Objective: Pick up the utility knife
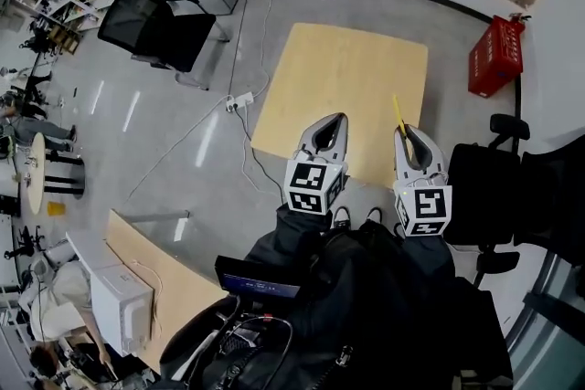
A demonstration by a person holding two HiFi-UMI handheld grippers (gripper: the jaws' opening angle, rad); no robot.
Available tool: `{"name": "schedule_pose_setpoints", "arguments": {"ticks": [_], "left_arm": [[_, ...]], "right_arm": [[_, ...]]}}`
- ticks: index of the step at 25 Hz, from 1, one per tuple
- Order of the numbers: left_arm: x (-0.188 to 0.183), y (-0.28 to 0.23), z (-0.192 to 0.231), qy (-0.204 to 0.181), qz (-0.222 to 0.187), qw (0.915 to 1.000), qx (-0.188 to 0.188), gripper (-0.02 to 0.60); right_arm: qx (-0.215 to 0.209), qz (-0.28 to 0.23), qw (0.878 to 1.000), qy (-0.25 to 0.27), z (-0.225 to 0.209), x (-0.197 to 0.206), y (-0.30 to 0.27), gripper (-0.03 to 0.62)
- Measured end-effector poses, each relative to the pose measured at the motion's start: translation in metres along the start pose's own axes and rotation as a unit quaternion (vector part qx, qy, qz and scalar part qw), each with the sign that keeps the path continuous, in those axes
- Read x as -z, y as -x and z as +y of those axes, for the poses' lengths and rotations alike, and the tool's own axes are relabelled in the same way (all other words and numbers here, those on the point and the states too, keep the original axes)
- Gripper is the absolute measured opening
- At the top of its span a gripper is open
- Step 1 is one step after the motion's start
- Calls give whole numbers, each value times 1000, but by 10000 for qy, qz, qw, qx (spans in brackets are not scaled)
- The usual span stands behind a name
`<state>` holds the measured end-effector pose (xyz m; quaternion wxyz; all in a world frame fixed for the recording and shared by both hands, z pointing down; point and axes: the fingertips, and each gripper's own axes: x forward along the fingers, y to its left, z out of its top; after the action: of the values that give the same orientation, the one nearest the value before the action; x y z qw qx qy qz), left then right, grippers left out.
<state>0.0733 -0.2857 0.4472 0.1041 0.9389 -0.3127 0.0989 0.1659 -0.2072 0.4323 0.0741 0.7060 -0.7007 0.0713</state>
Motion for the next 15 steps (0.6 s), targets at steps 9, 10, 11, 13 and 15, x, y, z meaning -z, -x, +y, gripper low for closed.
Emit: {"name": "schedule_pose_setpoints", "arguments": {"ticks": [9, 10, 11, 13, 15], "left_arm": [[-47, 7, -12, -217, -461, 9987, 79, -2], [-51, 8, -12, -235, -507, 9984, 75, -2], [-55, 9, -13, -257, -556, 9981, 72, -2], [-65, 11, -13, -330, -671, 9972, 66, -2], [-75, 14, -14, -420, -787, 9960, 60, -2]], "right_arm": [[31, -613, 9979, 183, -8, -55, 14, 54], [26, -670, 9975, 205, -8, -59, 15, 54], [10, -731, 9970, 234, -9, -64, 17, 54], [-29, -872, 9958, 292, -8, -74, 19, 52], [-39, -1017, 9942, 335, -7, -85, 19, 52]]}}
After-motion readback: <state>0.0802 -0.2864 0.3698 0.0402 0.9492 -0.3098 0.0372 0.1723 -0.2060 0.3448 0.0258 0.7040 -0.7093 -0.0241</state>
